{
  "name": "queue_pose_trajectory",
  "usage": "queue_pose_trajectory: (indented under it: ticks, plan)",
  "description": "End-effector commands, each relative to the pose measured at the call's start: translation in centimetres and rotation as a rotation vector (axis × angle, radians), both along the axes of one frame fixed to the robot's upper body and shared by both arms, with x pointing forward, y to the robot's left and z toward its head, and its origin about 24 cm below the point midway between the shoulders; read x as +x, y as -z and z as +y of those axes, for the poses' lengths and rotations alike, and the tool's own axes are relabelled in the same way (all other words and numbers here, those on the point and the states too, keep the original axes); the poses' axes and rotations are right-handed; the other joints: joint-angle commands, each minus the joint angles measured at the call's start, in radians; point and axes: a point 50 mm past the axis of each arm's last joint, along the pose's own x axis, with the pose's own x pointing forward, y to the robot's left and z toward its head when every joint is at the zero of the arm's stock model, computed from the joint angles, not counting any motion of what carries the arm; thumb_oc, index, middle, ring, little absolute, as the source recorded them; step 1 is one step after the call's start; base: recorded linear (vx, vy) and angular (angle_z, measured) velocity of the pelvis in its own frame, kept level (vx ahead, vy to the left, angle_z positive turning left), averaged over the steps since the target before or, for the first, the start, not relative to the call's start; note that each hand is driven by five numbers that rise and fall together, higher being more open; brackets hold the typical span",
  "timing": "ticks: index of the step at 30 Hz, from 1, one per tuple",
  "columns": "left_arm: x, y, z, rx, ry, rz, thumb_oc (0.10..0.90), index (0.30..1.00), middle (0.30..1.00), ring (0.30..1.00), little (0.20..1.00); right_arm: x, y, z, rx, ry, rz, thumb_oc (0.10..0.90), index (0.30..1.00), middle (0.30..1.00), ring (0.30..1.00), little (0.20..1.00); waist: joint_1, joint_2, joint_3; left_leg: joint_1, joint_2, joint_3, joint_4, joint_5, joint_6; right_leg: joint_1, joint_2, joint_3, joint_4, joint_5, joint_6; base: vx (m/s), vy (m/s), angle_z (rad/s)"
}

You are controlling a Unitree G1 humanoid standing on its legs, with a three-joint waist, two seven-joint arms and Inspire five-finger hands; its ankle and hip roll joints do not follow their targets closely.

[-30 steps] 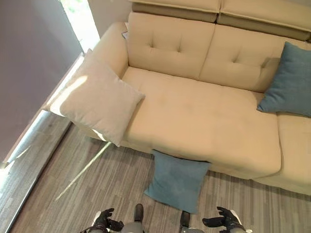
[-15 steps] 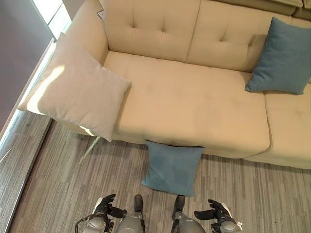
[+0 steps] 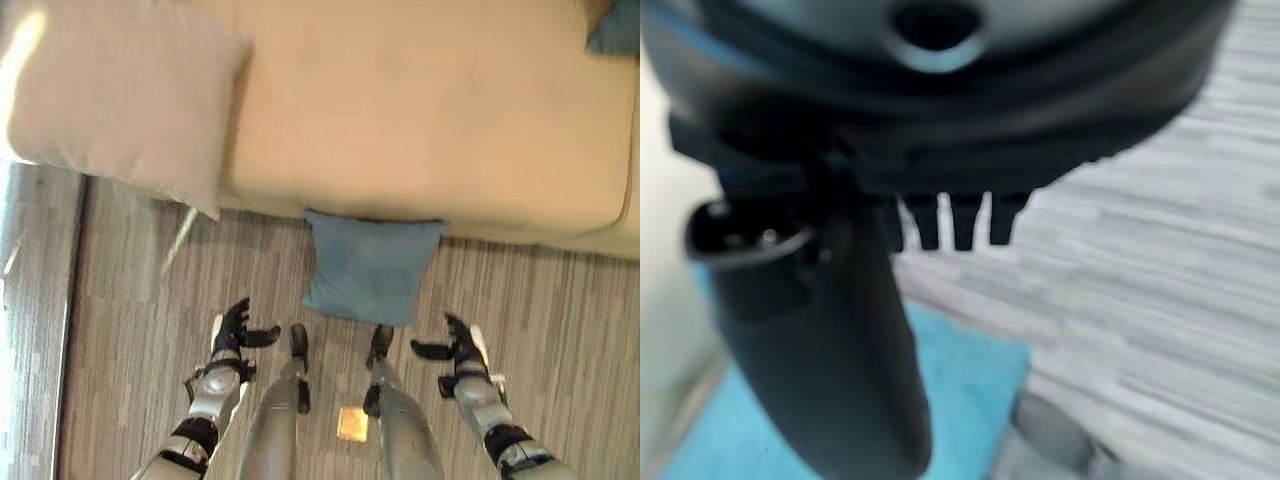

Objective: Pick up all the scattered cushions and arrange them neatly on the sofa.

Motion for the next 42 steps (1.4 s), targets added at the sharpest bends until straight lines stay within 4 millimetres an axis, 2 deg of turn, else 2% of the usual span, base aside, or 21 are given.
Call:
queue_pose_trajectory:
  ticks: [1, 3, 4, 8, 9, 10, 12, 14, 16, 20, 22, 25, 27, 29, 31, 34, 35, 38, 39, 41, 42]
  plan:
    - [1.0, -2.1, -0.1, -0.074, -0.091, -0.146, 0.800, 0.900, 0.900, 0.900, 0.900, 0.3, -2.6, -2.2, -0.059, 0.106, -0.149, 0.800, 0.900, 0.900, 0.900, 0.900, -0.016, 0.041, -0.039, -0.138, 0.007, -0.085, 0.100, -0.039, -0.064, -0.088, -0.038, -0.041, 0.246, -0.215, 0.070, -0.11, 0.074, -0.31]
    - [1.0, -2.1, -0.1, -0.074, -0.091, -0.148, 0.800, 0.900, 0.900, 0.900, 0.900, 0.3, -2.7, -2.2, -0.059, 0.106, -0.151, 0.800, 0.900, 0.900, 0.900, 0.900, -0.016, 0.040, -0.042, -0.146, 0.007, -0.085, 0.106, -0.041, -0.064, -0.096, -0.039, -0.040, 0.252, -0.217, 0.071, -0.04, 0.036, -0.25]
    - [3.1, -4.8, -0.7, -0.132, -0.108, -0.227, 0.800, 0.900, 0.900, 0.900, 0.900, 2.6, -6.3, -2.0, -0.061, 0.132, -0.279, 0.800, 0.900, 0.900, 0.900, 0.900, -0.035, 0.053, -0.023, -0.296, 0.028, -0.073, 0.222, -0.080, -0.051, -0.248, -0.060, -0.028, 0.371, -0.248, 0.072, -0.06, 0.070, -0.15]
    - [5.3, -7.6, -0.6, -0.118, -0.121, -0.267, 0.800, 0.900, 0.900, 0.900, 0.900, 4.9, -11.6, -2.6, -0.069, 0.167, -0.433, 0.800, 0.900, 0.900, 0.900, 0.900, -0.061, 0.061, -0.020, -0.472, 0.041, -0.080, 0.342, -0.128, -0.032, -0.431, -0.070, 0.004, 0.500, -0.289, 0.064, 0.00, 0.059, -0.18]
    - [5.4, -7.7, -0.5, -0.119, -0.121, -0.270, 0.800, 0.900, 0.900, 0.900, 0.900, 5.0, -11.7, -2.6, -0.069, 0.166, -0.437, 0.800, 0.900, 0.900, 0.900, 0.900, -0.061, 0.062, -0.020, -0.479, 0.041, -0.080, 0.348, -0.130, -0.032, -0.439, -0.070, 0.005, 0.505, -0.291, 0.063, 0.01, 0.044, -0.10]
    - [6.2, -9.1, -0.6, -0.112, -0.114, -0.300, 0.800, 0.900, 0.900, 0.900, 0.900, 5.7, -13.9, -2.9, -0.092, 0.173, -0.490, 0.800, 0.900, 0.900, 0.900, 0.900, -0.066, 0.065, -0.020, -0.554, 0.032, -0.096, 0.403, -0.148, -0.023, -0.515, -0.063, 0.020, 0.566, -0.309, 0.055, 0.02, 0.036, -0.12]
    - [7.0, -10.9, -0.7, -0.090, -0.095, -0.333, 0.800, 0.900, 0.900, 0.900, 0.900, 6.3, -16.2, -3.3, -0.118, 0.182, -0.540, 0.800, 0.900, 0.900, 0.900, 0.900, -0.072, 0.069, -0.020, -0.622, 0.025, -0.104, 0.460, -0.173, -0.018, -0.590, -0.067, 0.033, 0.630, -0.337, 0.049, 0.03, 0.023, -0.15]
    - [7.3, -11.4, -0.8, -0.086, -0.084, -0.345, 0.800, 0.900, 0.900, 0.900, 0.900, 6.5, -17.1, -3.3, -0.123, 0.178, -0.561, 0.800, 0.900, 0.900, 0.900, 0.900, -0.072, 0.070, -0.020, -0.652, 0.022, -0.104, 0.490, -0.183, -0.017, -0.622, -0.067, 0.042, 0.660, -0.347, 0.044, 0.06, -0.002, -0.07]
    - [8.0, -13.4, -0.7, -0.045, -0.059, -0.386, 0.800, 0.900, 0.900, 0.900, 0.900, 6.9, -19.5, -3.8, -0.132, 0.183, -0.611, 0.800, 0.900, 0.900, 0.900, 0.900, -0.074, 0.070, -0.020, -0.743, 0.019, -0.105, 0.567, -0.215, -0.017, -0.716, -0.073, 0.062, 0.737, -0.373, 0.036, 0.09, -0.014, -0.02]
    - [8.7, -15.5, -0.8, -0.006, -0.045, -0.431, 0.800, 0.900, 0.900, 0.900, 0.900, 6.9, -21.4, -4.7, -0.159, 0.201, -0.648, 0.800, 0.900, 0.900, 0.900, 0.900, -0.070, 0.069, -0.020, -0.825, 0.020, -0.106, 0.626, -0.237, -0.018, -0.799, -0.081, 0.083, 0.796, -0.399, 0.028, 0.08, -0.013, 0.05]
    - [9.1, -17.8, -0.8, 0.025, -0.045, -0.492, 0.800, 0.900, 0.900, 0.900, 0.900, 6.9, -22.8, -4.8, -0.184, 0.206, -0.687, 0.800, 0.900, 0.900, 0.900, 0.900, -0.065, 0.070, -0.020, -0.891, 0.020, -0.110, 0.672, -0.250, -0.022, -0.861, -0.088, 0.091, 0.837, -0.412, 0.027, 0.10, -0.031, 0.09]
    - [9.3, -19.0, -1.2, 0.041, -0.041, -0.532, 0.800, 0.900, 0.900, 0.900, 0.900, 6.8, -23.6, -4.8, -0.198, 0.206, -0.712, 0.800, 0.900, 0.900, 0.900, 0.900, -0.060, 0.067, -0.020, -0.926, 0.018, -0.115, 0.696, -0.254, -0.024, -0.890, -0.093, 0.090, 0.858, -0.418, 0.027, 0.05, -0.030, 0.00]
    - [9.4, -20.5, -1.7, 0.050, -0.033, -0.588, 0.800, 0.900, 0.900, 0.900, 0.900, 6.9, -24.4, -4.0, -0.191, 0.169, -0.746, 0.800, 0.900, 0.900, 0.900, 0.900, -0.056, 0.066, -0.020, -0.958, 0.018, -0.120, 0.707, -0.253, -0.026, -0.917, -0.096, 0.090, 0.868, -0.418, 0.027, 0.07, 0.001, -0.06]
    - [9.4, -23.3, -2.6, 0.049, 0.008, -0.674, 0.800, 0.900, 0.900, 0.900, 0.900, 7.3, -25.3, -2.8, -0.072, 0.072, -0.786, 0.800, 0.900, 0.900, 0.900, 0.900, -0.052, 0.051, -0.020, -0.991, 0.013, -0.131, 0.709, -0.251, -0.031, -0.955, -0.099, 0.100, 0.876, -0.409, 0.037, 0.06, -0.037, -0.04]
    - [9.4, -23.8, -2.8, 0.049, 0.022, -0.695, 0.800, 0.900, 0.900, 0.900, 0.900, 7.4, -25.4, -2.6, -0.051, 0.039, -0.787, 0.800, 0.900, 0.900, 0.900, 0.900, -0.050, 0.047, -0.020, -0.992, 0.010, -0.129, 0.706, -0.251, -0.031, -0.956, -0.100, 0.102, 0.879, -0.410, 0.037, 0.02, -0.047, 0.00]
    - [9.0, -25.4, -4.6, -0.012, 0.113, -0.763, 0.800, 0.900, 0.900, 0.900, 0.900, 8.0, -26.7, 0.0, 0.019, -0.126, -0.816, 0.800, 0.900, 0.900, 0.900, 0.900, -0.038, 0.040, -0.020, -0.992, -0.004, -0.128, 0.694, -0.245, -0.035, -0.961, -0.103, 0.116, 0.883, -0.408, 0.039, 0.01, -0.042, 0.01]
    - [9.0, -25.4, -4.6, -0.012, 0.113, -0.763, 0.800, 0.900, 0.900, 0.900, 0.900, 8.1, -26.7, 0.0, 0.019, -0.127, -0.816, 0.800, 0.900, 0.900, 0.900, 0.900, -0.039, 0.040, -0.020, -0.992, -0.005, -0.127, 0.694, -0.244, -0.035, -0.961, -0.104, 0.116, 0.883, -0.408, 0.039, -0.01, -0.050, 0.02]
    - [8.7, -26.0, -6.9, -0.072, 0.194, -0.796, 0.800, 0.900, 0.900, 0.900, 0.900, 8.5, -27.4, 3.5, 0.060, -0.285, -0.833, 0.800, 0.900, 0.900, 0.900, 0.900, -0.034, 0.033, -0.020, -0.992, -0.014, -0.129, 0.678, -0.234, -0.035, -0.958, -0.108, 0.119, 0.881, -0.411, 0.031, -0.01, -0.008, 0.08]
    - [8.7, -26.0, -6.9, -0.073, 0.193, -0.796, 0.800, 0.900, 0.900, 0.900, 0.900, 8.5, -27.4, 3.6, 0.060, -0.285, -0.833, 0.800, 0.900, 0.900, 0.900, 0.900, -0.035, 0.034, -0.020, -0.992, -0.015, -0.129, 0.678, -0.234, -0.035, -0.958, -0.108, 0.119, 0.880, -0.411, 0.031, 0.00, 0.003, 0.04]
    - [8.6, -26.0, -8.3, -0.099, 0.224, -0.799, 0.800, 0.900, 0.900, 0.900, 0.900, 8.7, -27.8, 5.9, 0.069, -0.358, -0.847, 0.800, 0.900, 0.900, 0.900, 0.900, -0.029, 0.032, -0.020, -0.992, -0.020, -0.129, 0.671, -0.228, -0.036, -0.958, -0.108, 0.120, 0.876, -0.411, 0.029, 0.00, 0.000, 0.00]
    - [8.4, -26.3, -9.9, -0.138, 0.253, -0.807, 0.800, 0.900, 0.900, 0.900, 0.900, 8.7, -28.1, 8.1, 0.097, -0.417, -0.860, 0.800, 0.900, 0.900, 0.900, 0.900, -0.027, 0.029, -0.020, -0.992, -0.023, -0.134, 0.662, -0.222, -0.037, -0.957, -0.109, 0.123, 0.870, -0.408, 0.030, -0.01, -0.001, 0.03]
